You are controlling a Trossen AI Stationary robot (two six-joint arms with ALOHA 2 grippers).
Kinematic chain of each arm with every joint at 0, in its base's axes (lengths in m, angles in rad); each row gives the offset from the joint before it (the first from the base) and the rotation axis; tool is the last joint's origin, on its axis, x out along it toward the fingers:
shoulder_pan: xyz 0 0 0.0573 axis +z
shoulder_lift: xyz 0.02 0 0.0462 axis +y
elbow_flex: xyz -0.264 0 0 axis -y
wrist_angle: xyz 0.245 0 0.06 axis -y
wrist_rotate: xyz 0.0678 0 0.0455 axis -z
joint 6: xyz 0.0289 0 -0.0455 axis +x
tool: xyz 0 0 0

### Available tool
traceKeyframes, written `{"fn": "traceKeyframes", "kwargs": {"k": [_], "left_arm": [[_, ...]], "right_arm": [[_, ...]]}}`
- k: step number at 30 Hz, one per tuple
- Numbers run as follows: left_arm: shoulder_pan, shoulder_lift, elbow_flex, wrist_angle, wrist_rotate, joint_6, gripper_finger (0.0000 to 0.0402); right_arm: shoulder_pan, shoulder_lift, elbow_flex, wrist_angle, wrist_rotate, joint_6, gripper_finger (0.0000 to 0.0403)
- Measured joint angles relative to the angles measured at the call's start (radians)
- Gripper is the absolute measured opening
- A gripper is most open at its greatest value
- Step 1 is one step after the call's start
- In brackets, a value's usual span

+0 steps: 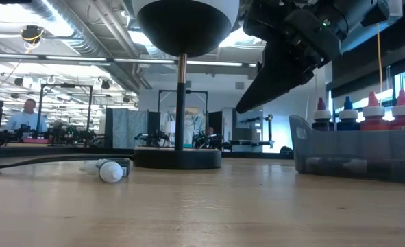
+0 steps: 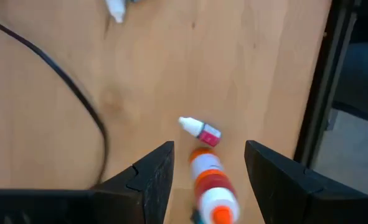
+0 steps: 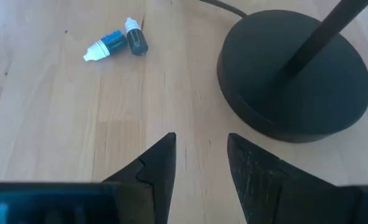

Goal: Pick & Place food coloring
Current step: Put the large orange food coloring bottle into the black container

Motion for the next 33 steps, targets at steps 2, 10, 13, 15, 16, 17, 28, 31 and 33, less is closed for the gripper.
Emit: {"fn": "traceKeyframes", "kwargs": {"k": [2, 10, 13, 15, 16, 17, 28, 31, 33], "left_arm": [[-0.017, 0.019, 0.004, 0.0, 0.002, -0.036, 0.0191], [-0.066, 0.053, 0.002, -0.012, -0.005, -0.179, 0.0192], [-0.087, 0.053, -0.009, -0.023, -0.022, -0.214, 0.0191], [-0.099, 0.053, -0.026, -0.031, -0.028, -0.24, 0.0192], [-0.104, 0.053, -0.036, -0.032, -0.025, -0.25, 0.0192], [-0.107, 0.053, -0.043, -0.035, -0.017, -0.259, 0.0192], [-0.143, 0.053, -0.069, -0.025, 0.035, -0.337, 0.0188], [-0.15, 0.053, -0.069, -0.024, 0.051, -0.353, 0.0185], [-0.15, 0.053, -0.069, -0.024, 0.071, -0.369, 0.0184]], "right_arm": [[0.0, 0.0, 0.0, 0.0, 0.0, 0.0, 0.0147], [0.0, 0.0, 0.0, 0.0, 0.0, 0.0, 0.0147], [0.0, 0.0, 0.0, 0.001, 0.0, 0.004, 0.0147], [0.0, 0.0, 0.0, 0.001, 0.0, 0.017, 0.0147], [0.0, 0.0, 0.0, 0.001, 0.0, 0.022, 0.0147], [0.0, 0.0, 0.0, 0.001, 0.0, 0.024, 0.0147], [0.0, 0.0, 0.0, 0.001, 0.0, 0.026, 0.0147], [0.0, 0.0, 0.0, 0.001, 0.0, 0.026, 0.0147], [0.0, 0.0, 0.0, 0.001, 0.0, 0.026, 0.0147]]}}
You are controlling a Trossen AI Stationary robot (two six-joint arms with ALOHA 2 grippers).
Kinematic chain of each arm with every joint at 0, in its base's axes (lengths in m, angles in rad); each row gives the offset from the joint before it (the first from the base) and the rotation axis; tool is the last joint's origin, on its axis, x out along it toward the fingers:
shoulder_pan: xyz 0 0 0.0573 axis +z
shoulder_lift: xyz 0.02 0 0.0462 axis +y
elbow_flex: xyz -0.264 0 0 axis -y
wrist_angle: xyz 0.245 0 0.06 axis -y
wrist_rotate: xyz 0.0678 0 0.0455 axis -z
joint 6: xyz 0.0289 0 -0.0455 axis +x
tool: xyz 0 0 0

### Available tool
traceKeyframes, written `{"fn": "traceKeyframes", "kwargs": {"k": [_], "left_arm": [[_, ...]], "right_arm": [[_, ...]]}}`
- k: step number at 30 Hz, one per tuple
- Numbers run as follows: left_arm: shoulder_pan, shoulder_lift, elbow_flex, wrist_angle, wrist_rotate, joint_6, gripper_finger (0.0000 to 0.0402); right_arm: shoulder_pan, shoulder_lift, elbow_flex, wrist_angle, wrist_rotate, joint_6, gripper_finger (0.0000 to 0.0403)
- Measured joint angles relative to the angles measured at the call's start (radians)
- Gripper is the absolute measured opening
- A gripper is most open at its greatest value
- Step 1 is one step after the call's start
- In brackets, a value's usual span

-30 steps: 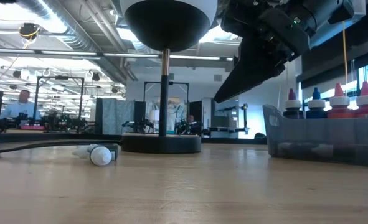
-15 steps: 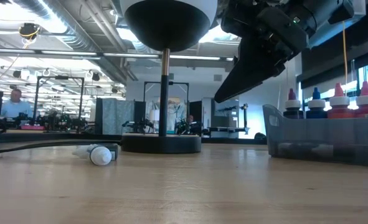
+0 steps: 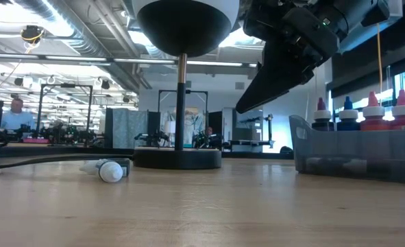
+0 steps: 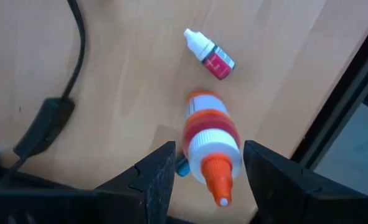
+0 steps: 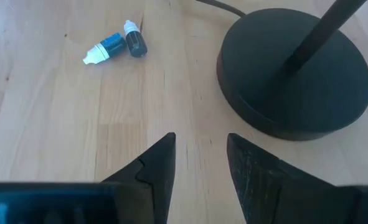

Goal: Pick & Place food coloring
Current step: Put the large orange food coloring bottle into the black container

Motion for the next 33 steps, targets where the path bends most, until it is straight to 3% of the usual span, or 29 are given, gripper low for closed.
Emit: {"fn": "traceKeyframes", "kwargs": {"k": [26, 33], "left_arm": [[-0.01, 0.048, 0.001, 0.019, 0.033, -0.005, 0.0167], [-0.011, 0.037, 0.0, 0.019, 0.032, 0.033, 0.0136]], "right_arm": [[0.0, 0.0, 0.0, -0.001, 0.0, 0.0, 0.0147], [0.0, 0.0, 0.0, 0.0, 0.0, -0.001, 0.0147]]}}
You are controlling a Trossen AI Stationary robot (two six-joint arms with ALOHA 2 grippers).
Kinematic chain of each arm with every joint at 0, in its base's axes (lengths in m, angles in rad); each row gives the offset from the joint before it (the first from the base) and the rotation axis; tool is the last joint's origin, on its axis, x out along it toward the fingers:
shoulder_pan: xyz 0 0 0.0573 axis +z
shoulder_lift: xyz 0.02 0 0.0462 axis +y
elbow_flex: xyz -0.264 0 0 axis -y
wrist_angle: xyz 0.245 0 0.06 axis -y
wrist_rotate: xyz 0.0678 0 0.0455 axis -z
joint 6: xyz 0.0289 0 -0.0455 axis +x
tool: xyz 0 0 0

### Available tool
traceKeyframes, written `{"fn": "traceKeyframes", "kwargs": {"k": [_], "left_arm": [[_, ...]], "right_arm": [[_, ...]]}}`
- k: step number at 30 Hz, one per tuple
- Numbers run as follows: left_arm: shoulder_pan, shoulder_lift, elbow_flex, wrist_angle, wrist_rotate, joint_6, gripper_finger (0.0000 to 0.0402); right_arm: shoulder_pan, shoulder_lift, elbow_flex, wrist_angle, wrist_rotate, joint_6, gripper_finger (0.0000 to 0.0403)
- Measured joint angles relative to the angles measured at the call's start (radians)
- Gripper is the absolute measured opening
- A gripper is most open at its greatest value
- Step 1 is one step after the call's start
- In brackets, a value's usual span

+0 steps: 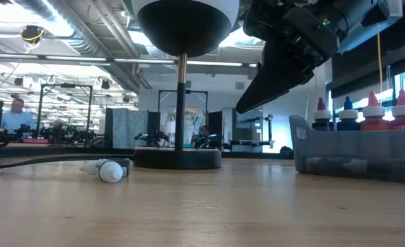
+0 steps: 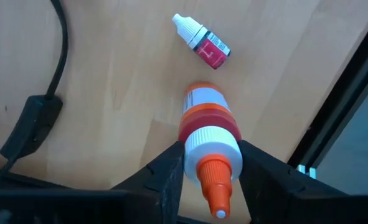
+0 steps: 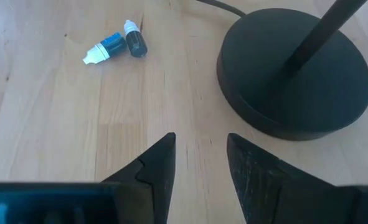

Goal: Pick & Place food coloring
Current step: Put the large orange food coloring bottle into the black container

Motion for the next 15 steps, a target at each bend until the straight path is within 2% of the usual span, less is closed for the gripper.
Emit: {"fn": "traceKeyframes", "kwargs": {"k": [3, 10, 15], "left_arm": [[0.006, -0.001, 0.0, 0.0, 0.0, 0.042, 0.0117], [0.084, -0.014, 0.009, -0.001, 0.002, 0.181, 0.0116], [0.177, -0.018, 0.087, 0.008, -0.028, 0.354, 0.0116]], "right_arm": [[0.0, 0.0, 0.0, 0.0, 0.0, -0.003, 0.0147], [0.0, -0.001, 0.0, -0.002, -0.001, -0.011, 0.0147], [0.0, -0.084, 0.001, -0.058, -0.083, -0.027, 0.0147]]}}
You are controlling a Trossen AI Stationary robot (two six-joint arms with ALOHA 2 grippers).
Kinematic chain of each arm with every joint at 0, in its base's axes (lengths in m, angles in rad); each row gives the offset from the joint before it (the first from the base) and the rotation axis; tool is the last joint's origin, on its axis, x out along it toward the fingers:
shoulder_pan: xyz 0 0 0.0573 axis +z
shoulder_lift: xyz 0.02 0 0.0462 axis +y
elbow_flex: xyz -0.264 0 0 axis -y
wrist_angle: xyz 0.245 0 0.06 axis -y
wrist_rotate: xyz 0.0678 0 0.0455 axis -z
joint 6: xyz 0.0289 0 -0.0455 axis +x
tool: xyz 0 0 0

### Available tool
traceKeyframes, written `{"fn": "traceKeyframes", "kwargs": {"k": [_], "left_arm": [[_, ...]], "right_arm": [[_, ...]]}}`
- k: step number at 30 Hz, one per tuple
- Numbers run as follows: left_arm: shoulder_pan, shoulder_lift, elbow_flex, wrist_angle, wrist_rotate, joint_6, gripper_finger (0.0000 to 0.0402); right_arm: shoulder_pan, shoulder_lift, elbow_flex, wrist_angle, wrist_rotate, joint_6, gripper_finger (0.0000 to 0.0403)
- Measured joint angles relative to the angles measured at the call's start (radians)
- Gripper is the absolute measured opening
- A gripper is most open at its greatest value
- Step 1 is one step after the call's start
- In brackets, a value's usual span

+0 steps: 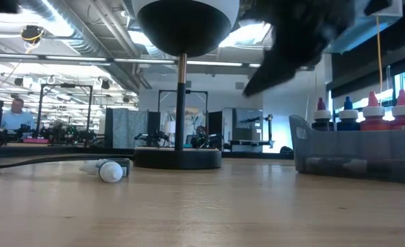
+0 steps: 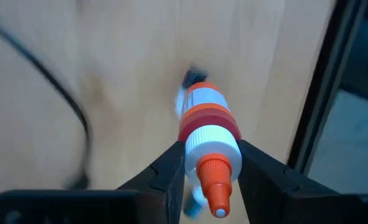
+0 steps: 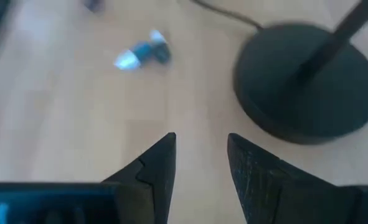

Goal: Pick & Place food coloring
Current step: Put the large orange food coloring bottle into the black container

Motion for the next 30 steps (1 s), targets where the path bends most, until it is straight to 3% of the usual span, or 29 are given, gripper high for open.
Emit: {"fn": "traceKeyframes", "kwargs": {"k": [6, 10, 20, 30], "left_arm": [[0.135, -0.001, 0.089, 0.121, -0.124, 0.351, 0.0116], [0.22, 0.007, 0.138, 0.199, -0.135, 0.549, 0.0118], [0.356, 0.204, 0.379, 0.123, -0.102, 0.8, 0.0116], [0.36, 0.468, 0.63, -0.103, -0.123, 0.838, 0.0118]], "right_arm": [[0.017, -0.171, 0.0, -0.162, -0.063, 0.028, 0.0147], [0.035, -0.231, -0.004, -0.231, -0.063, 0.032, 0.0147], [0.08, -0.26, -0.005, -0.447, -0.058, 0.15, 0.0147], [0.093, -0.259, -0.006, -0.468, -0.055, 0.147, 0.0147]]}}
